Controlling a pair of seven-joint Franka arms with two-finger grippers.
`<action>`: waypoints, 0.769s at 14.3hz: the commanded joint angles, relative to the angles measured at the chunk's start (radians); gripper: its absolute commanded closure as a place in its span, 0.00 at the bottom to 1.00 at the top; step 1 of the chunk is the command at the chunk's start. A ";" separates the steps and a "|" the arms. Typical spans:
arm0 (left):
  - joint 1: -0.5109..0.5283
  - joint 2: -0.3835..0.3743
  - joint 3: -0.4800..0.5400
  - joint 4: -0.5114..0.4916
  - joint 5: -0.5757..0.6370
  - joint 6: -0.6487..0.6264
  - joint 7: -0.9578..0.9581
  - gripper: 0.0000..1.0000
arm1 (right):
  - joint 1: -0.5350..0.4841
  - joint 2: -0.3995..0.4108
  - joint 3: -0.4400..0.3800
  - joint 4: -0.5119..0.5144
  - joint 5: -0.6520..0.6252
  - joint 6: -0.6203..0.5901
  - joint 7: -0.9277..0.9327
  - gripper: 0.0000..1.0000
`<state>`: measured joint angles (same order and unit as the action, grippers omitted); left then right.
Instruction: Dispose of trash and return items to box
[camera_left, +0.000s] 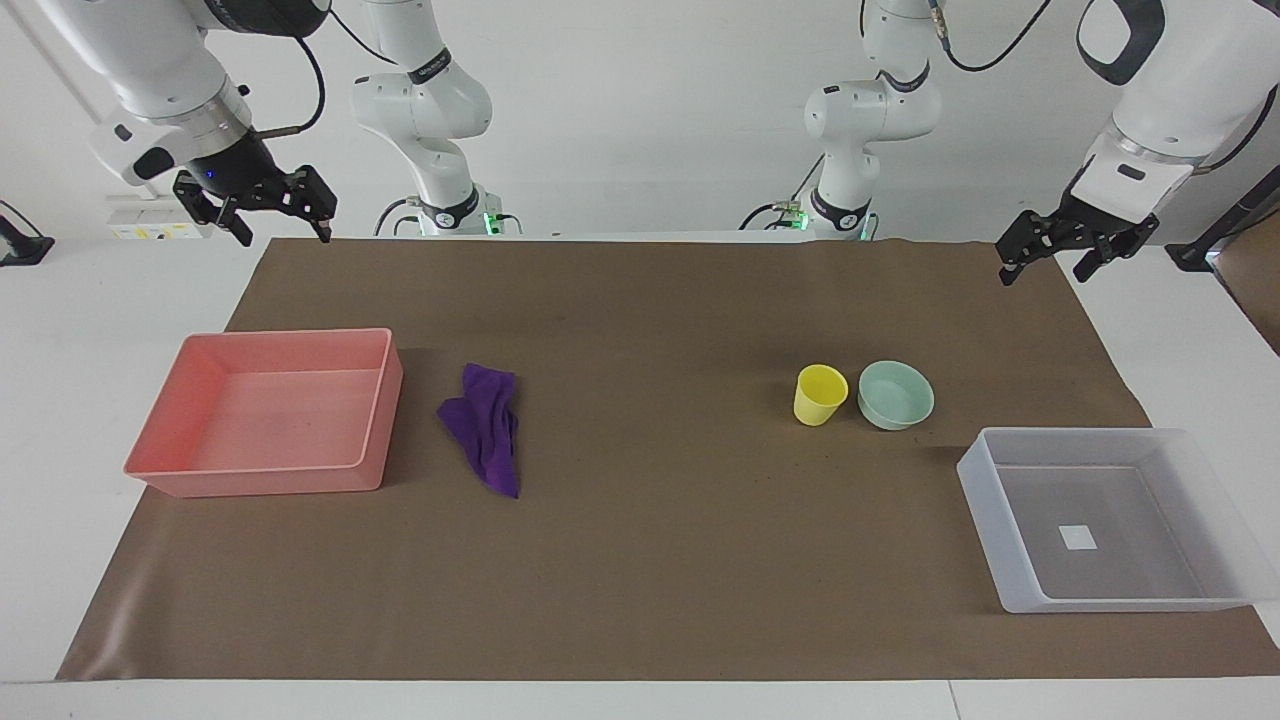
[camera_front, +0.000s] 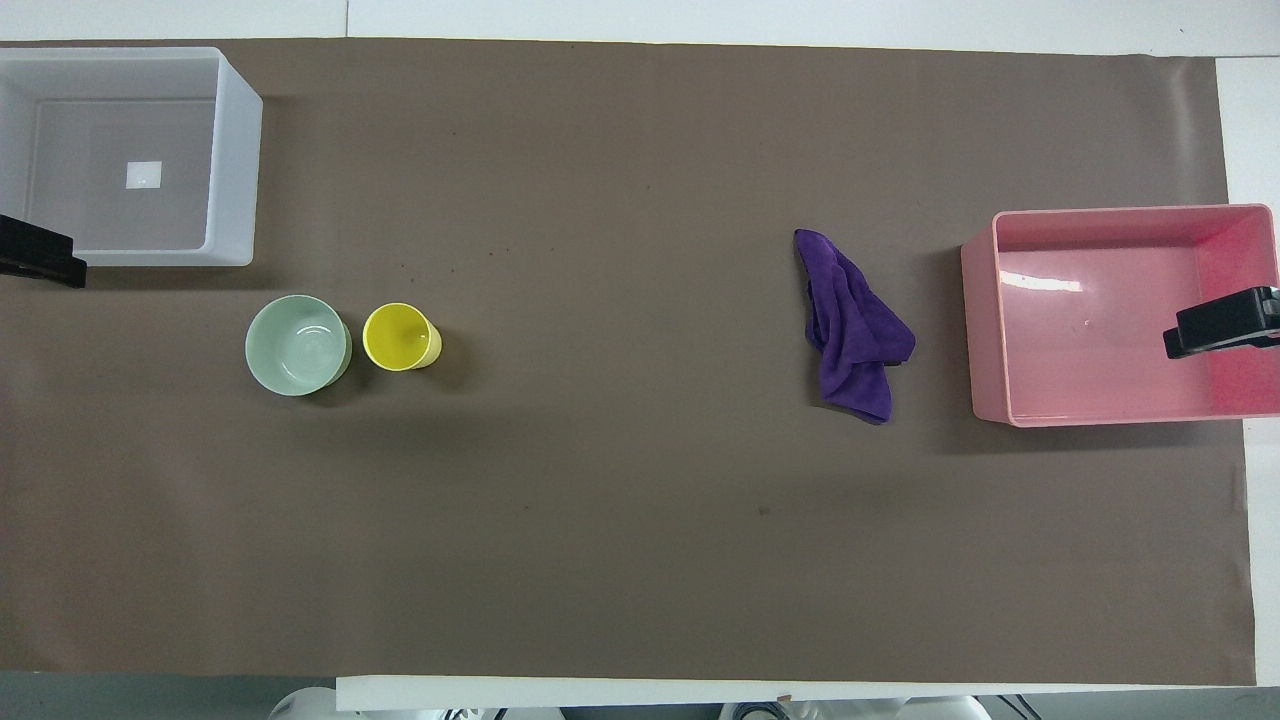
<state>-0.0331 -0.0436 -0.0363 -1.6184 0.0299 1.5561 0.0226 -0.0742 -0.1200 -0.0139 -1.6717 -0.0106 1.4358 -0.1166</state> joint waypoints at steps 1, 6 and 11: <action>-0.005 -0.021 0.004 -0.026 -0.005 0.022 0.013 0.00 | -0.018 -0.009 0.005 -0.003 -0.005 0.008 0.002 0.00; -0.010 -0.022 0.001 -0.032 -0.004 0.009 0.005 0.00 | 0.004 0.000 0.014 -0.019 0.023 0.078 0.023 0.00; -0.011 -0.073 -0.001 -0.241 -0.004 0.219 -0.140 0.00 | 0.112 0.091 0.019 -0.031 0.044 0.173 0.025 0.00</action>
<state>-0.0343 -0.0530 -0.0394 -1.6846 0.0296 1.6333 -0.0298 0.0051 -0.0652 -0.0010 -1.6875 0.0238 1.5608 -0.1063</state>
